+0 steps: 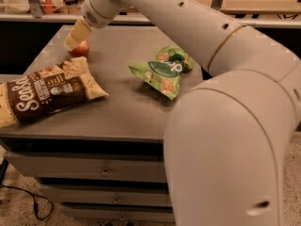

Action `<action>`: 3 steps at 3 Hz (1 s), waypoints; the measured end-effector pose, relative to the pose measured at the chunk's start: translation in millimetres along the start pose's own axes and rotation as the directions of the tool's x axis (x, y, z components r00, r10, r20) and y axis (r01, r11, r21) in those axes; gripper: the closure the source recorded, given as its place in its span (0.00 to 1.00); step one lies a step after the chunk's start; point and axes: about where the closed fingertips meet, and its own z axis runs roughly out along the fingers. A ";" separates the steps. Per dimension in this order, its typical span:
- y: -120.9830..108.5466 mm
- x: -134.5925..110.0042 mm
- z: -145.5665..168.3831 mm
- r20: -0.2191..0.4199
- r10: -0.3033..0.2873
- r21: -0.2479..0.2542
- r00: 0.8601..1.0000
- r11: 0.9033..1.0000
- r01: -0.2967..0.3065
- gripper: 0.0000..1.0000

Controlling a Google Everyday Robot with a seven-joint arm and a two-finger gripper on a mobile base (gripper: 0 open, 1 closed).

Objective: Move apple near brown chip bag

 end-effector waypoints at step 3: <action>-0.3 -3.5 77.3 -0.030 -0.009 -0.037 0.999 0.999 0.008 0.00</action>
Offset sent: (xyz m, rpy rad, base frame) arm 0.0452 0.0543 -0.0432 -0.0406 0.0505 0.0369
